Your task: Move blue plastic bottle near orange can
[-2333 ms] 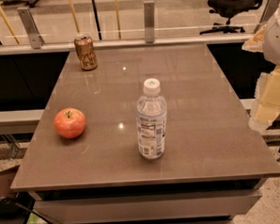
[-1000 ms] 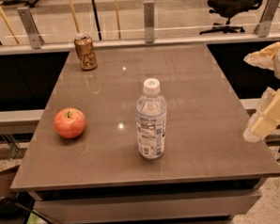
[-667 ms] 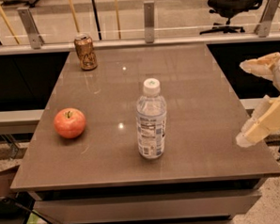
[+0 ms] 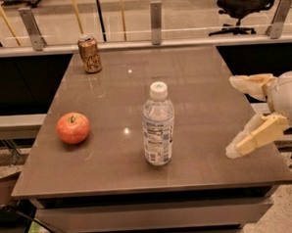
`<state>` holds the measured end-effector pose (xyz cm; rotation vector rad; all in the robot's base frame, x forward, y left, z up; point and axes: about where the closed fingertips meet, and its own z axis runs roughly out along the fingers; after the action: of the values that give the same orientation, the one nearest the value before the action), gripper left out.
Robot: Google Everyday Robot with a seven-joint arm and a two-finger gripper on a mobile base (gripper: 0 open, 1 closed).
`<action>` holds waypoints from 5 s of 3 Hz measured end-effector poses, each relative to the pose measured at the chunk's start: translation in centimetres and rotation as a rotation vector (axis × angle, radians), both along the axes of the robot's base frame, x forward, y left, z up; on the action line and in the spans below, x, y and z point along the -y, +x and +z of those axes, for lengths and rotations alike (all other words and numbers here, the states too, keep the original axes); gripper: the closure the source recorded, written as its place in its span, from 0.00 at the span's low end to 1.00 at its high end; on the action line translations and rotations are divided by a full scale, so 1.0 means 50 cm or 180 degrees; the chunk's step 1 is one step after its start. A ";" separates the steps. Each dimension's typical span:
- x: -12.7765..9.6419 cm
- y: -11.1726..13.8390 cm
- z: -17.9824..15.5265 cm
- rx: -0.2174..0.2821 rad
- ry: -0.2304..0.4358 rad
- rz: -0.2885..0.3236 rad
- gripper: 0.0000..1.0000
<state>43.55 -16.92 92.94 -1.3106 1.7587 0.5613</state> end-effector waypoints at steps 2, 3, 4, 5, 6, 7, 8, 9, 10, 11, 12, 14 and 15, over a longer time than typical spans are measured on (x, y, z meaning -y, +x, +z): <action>-0.070 0.038 -0.026 -0.0057 0.0607 0.0243 0.00; -0.097 0.048 -0.032 -0.0103 0.0758 0.0307 0.00; -0.129 0.052 -0.043 -0.0174 0.0795 0.0279 0.00; -0.156 0.044 -0.049 -0.0201 0.0752 0.0038 0.00; -0.186 0.030 -0.050 -0.0153 0.0661 -0.0223 0.00; -0.213 0.023 -0.052 -0.0079 0.0630 -0.0282 0.00; -0.238 0.022 -0.055 -0.0042 0.0576 -0.0180 0.16; -0.242 0.020 -0.052 -0.0033 0.0568 -0.0171 0.41; -0.247 0.018 -0.049 -0.0024 0.0559 -0.0159 0.63; -0.251 0.016 -0.045 -0.0013 0.0549 -0.0149 0.87; -0.254 0.014 -0.042 0.0000 0.0539 -0.0141 1.00; -0.256 0.014 -0.022 0.0005 0.0461 -0.0213 1.00; -0.257 0.034 0.023 0.0113 0.0381 -0.0343 1.00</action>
Offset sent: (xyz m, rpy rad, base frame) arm 0.0309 0.0514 -0.0195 0.2818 0.0397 0.1128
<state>45.26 -4.07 94.07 -1.1298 1.7279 0.5700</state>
